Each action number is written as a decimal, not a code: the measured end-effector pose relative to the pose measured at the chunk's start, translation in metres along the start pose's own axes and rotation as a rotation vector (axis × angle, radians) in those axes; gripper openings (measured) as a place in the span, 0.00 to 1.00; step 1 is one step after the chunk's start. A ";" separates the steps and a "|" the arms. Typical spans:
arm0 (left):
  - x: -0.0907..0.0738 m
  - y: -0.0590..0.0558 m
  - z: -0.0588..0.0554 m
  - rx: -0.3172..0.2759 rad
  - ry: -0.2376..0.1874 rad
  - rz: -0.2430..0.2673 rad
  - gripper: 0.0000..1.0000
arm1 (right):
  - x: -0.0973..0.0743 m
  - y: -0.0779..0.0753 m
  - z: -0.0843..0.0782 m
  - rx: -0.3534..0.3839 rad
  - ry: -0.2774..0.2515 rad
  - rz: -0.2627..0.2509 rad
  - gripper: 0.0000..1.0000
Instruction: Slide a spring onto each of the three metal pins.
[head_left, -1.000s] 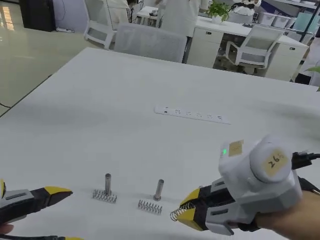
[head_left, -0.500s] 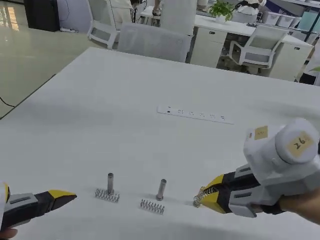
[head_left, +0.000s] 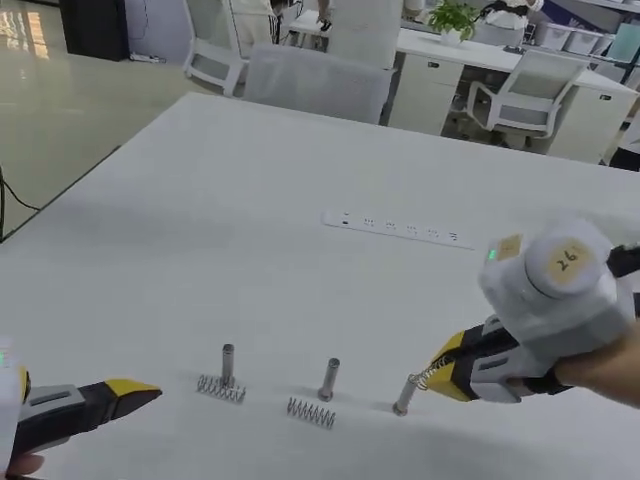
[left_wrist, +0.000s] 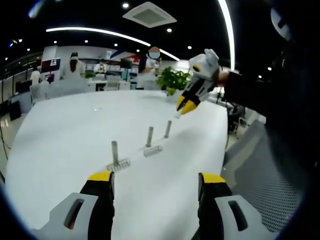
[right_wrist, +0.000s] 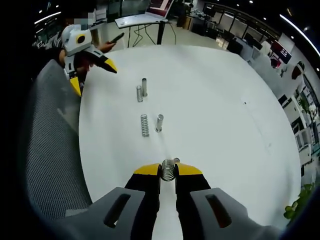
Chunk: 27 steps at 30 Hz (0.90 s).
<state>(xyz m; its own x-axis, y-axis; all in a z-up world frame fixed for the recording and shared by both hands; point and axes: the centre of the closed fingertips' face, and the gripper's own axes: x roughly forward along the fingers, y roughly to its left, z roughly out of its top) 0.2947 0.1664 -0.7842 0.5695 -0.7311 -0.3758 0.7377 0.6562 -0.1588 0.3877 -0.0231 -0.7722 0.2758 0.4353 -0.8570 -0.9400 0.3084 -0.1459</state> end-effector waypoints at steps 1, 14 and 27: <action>0.000 0.000 0.000 0.000 0.000 0.000 0.63 | 0.001 -0.002 0.000 0.000 0.006 0.002 0.08; 0.000 -0.001 -0.002 0.002 0.009 -0.008 0.62 | 0.016 -0.012 -0.002 -0.025 0.070 0.050 0.08; 0.000 -0.001 -0.001 0.001 0.009 -0.005 0.61 | 0.026 -0.014 -0.007 -0.029 0.112 0.087 0.08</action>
<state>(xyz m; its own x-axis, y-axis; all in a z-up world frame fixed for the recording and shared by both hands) 0.2939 0.1661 -0.7847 0.5625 -0.7326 -0.3833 0.7408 0.6524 -0.1599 0.4065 -0.0222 -0.7957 0.1707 0.3613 -0.9167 -0.9652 0.2484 -0.0818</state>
